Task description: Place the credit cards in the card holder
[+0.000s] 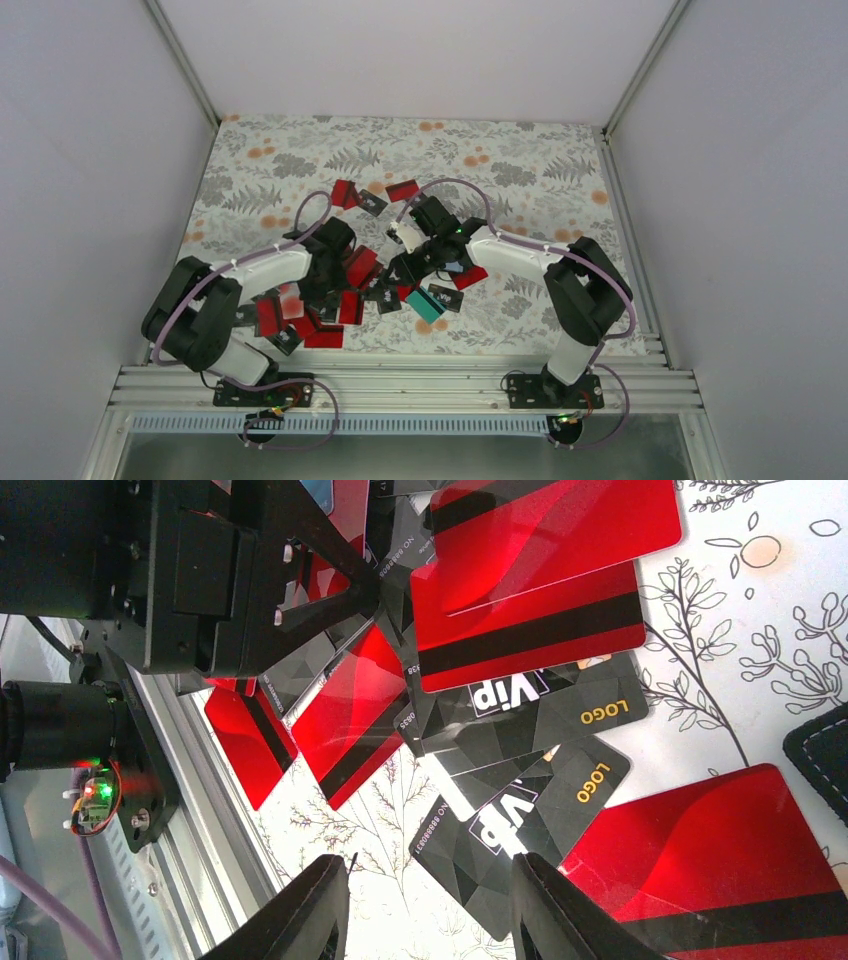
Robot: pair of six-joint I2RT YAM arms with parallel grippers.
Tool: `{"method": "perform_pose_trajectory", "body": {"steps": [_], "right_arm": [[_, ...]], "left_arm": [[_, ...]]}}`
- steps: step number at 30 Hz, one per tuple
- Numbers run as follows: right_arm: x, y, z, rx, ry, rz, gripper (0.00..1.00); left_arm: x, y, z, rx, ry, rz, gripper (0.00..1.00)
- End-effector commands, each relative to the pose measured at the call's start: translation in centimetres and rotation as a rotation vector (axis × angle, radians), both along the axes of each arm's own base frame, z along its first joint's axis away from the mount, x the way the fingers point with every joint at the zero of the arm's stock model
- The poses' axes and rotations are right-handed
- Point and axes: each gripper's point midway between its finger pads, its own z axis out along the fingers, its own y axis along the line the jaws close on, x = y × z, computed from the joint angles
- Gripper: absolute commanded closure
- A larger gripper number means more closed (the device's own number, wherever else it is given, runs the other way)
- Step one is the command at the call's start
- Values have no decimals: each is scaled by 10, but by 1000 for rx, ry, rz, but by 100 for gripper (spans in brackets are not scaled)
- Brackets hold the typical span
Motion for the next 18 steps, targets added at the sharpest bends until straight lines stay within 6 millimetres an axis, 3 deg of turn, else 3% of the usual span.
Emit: {"method": "perform_pose_trajectory", "body": {"steps": [1, 18], "right_arm": [[-2, -1, 5, 3, -25, 17, 57], [5, 2, 26, 32, -37, -40, 58]], "left_arm": [[-36, 5, -42, -21, 114, 21, 50], [-35, -28, -2, -20, 8, -89, 50]]}}
